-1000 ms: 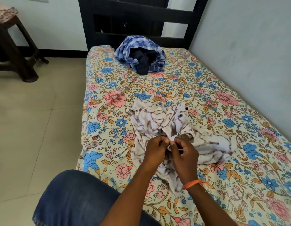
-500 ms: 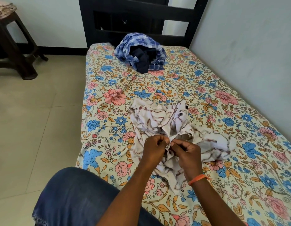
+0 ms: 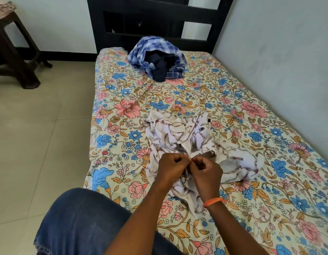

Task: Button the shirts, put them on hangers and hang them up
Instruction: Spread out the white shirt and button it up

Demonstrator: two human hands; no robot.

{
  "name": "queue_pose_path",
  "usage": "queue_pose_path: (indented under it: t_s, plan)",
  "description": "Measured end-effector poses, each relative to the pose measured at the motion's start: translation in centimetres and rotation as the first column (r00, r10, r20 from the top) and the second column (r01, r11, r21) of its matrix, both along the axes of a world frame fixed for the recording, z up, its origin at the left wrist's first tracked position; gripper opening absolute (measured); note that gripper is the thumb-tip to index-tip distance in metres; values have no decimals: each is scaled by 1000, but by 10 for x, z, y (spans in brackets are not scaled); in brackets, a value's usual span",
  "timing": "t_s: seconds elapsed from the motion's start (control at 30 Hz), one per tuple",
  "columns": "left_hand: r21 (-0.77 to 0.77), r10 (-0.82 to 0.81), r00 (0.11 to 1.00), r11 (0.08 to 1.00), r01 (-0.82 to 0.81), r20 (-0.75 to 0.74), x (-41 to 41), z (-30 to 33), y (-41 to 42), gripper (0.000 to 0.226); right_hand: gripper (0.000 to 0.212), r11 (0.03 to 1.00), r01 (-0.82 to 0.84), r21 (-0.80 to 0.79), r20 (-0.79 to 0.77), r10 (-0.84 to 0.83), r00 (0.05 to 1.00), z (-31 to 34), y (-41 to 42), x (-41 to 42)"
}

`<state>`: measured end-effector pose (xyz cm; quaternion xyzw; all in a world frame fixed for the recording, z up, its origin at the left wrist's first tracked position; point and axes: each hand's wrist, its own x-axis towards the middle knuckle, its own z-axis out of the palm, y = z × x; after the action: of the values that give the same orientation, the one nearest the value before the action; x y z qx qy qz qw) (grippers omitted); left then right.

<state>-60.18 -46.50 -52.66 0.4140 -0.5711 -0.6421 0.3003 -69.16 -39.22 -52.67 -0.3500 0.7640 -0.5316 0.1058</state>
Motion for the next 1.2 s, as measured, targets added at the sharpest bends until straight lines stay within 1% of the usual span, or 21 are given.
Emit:
queue_pose_path:
  t_s: [0.07, 0.13, 0.23, 0.3, 0.4, 0.47, 0.6, 0.77, 0.87, 0.93, 0.97, 1.03, 1.07, 1.1, 1.13, 1.2]
  plan:
    - [8, -9, 1000, 1000, 9, 15, 0, -3, -1, 19, 24, 1000, -10, 3, -18, 10, 1000, -2, 1, 0]
    - [62, 10, 1000, 998, -11, 4, -1, -3, -2, 18, 21, 1000, -13, -2, -5, 13, 1000, -3, 3, 1]
    - [231, 51, 998, 972, -39, -44, -1, -3, -5, 10, 18, 1000, 3, -28, 82, -1, 997, -2, 2, 0]
    - [349, 44, 996, 937, -13, -81, 0, -2, -8, 9, 13, 999, 13, -34, 148, -8, 989, -2, 1, -1]
    - [484, 39, 992, 875, 24, -121, 3, -5, -13, 11, 9, 998, -7, -57, 245, 21, 969, -2, 0, -3]
    - [549, 33, 989, 834, 54, -147, 5, -6, -16, 15, 9, 997, -40, -66, 272, 56, 961, -1, 1, -5]
    - [604, -13, 986, 789, 110, -164, 9, -7, -20, 6, 11, 992, -66, -107, 357, 100, 929, 0, 3, -5]
    - [626, -13, 987, 771, 112, -160, 8, -10, -20, 8, 12, 987, -91, -132, 418, 139, 898, 2, 4, -6]
    - [622, 0, 988, 777, 99, -157, 7, -11, -19, 6, 15, 987, -110, -114, 440, 149, 885, 1, 4, -6]
    - [553, 12, 993, 831, 57, -120, 5, -11, -15, 4, 16, 990, -109, -90, 438, 138, 888, 0, 5, -7]
    - [469, 13, 996, 883, 29, -84, 4, -11, -13, 7, 16, 991, -102, -84, 435, 128, 891, 0, 5, -7]
    - [191, -14, 999, 982, 8, 29, 0, -12, -9, 16, 13, 993, -87, -75, 426, 111, 898, -2, 6, -8]
    - [37, -29, 994, 999, 25, 109, -2, -13, -8, 20, 12, 994, -82, -69, 417, 104, 903, -3, 6, -8]
    - [-90, -37, 982, 994, 55, 186, -5, -14, -7, 22, 11, 995, -78, -62, 403, 96, 910, -4, 7, -8]
    - [-183, -37, 967, 979, 85, 254, -7, -13, -5, 22, 11, 996, -75, -54, 384, 90, 919, -5, 7, -7]
    - [-298, 18, 943, 950, 88, 334, -10, -12, -4, 22, 8, 997, -69, -40, 349, 78, 934, -5, 7, -5]
